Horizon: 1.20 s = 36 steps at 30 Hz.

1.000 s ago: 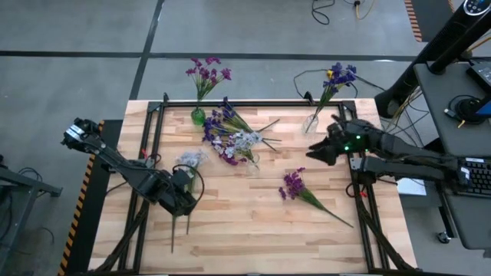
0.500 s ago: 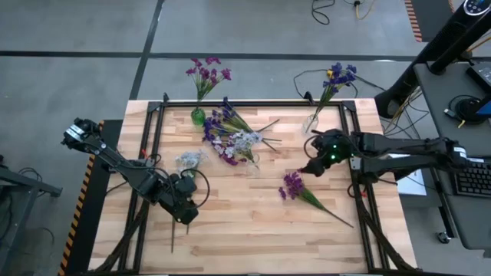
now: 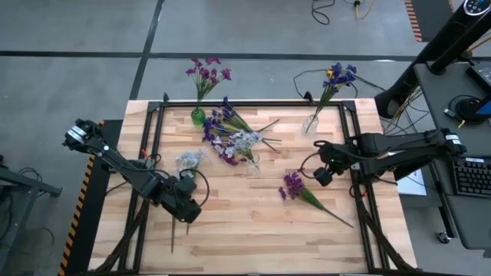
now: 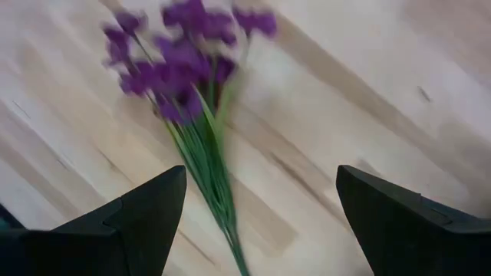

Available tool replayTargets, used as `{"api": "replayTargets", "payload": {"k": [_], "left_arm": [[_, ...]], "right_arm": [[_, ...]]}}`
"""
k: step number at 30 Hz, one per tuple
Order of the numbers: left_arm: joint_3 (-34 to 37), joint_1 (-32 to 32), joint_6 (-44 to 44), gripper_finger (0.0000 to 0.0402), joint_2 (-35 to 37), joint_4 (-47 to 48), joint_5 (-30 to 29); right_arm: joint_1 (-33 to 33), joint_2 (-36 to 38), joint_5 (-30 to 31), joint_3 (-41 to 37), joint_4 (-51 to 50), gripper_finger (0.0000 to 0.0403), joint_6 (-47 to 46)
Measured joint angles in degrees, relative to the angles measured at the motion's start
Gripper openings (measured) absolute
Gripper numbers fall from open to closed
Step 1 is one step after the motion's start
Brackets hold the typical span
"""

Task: Sort flowers into vase by color
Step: Put the top white flowers into the bottom transparent flower vase

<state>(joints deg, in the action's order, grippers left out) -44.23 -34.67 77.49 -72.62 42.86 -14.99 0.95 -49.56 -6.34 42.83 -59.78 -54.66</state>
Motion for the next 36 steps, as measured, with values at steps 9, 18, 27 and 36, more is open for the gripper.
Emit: {"api": "replayTargets", "payload": {"k": [9,18,27,36], "left_arm": [[0.0,0.59,7.36,0.0206,-2.0,3.69,-1.84],[0.0,2.48,9.04,0.0206,-4.84,3.9,-4.43],[0.0,5.59,11.66,0.0206,-11.37,6.12,-2.66],[0.0,6.46,11.27,0.0215,-14.57,6.55,-2.42]], "right_arm": [[3.26,0.28,-0.56,0.02,-1.27,0.0327,-2.42],[3.32,0.2,0.4,0.02,-1.06,0.0327,-2.42],[3.32,-0.17,0.47,0.02,-0.77,0.0327,-2.31],[3.32,-0.17,0.55,0.02,-0.64,0.0327,-2.22]]}}
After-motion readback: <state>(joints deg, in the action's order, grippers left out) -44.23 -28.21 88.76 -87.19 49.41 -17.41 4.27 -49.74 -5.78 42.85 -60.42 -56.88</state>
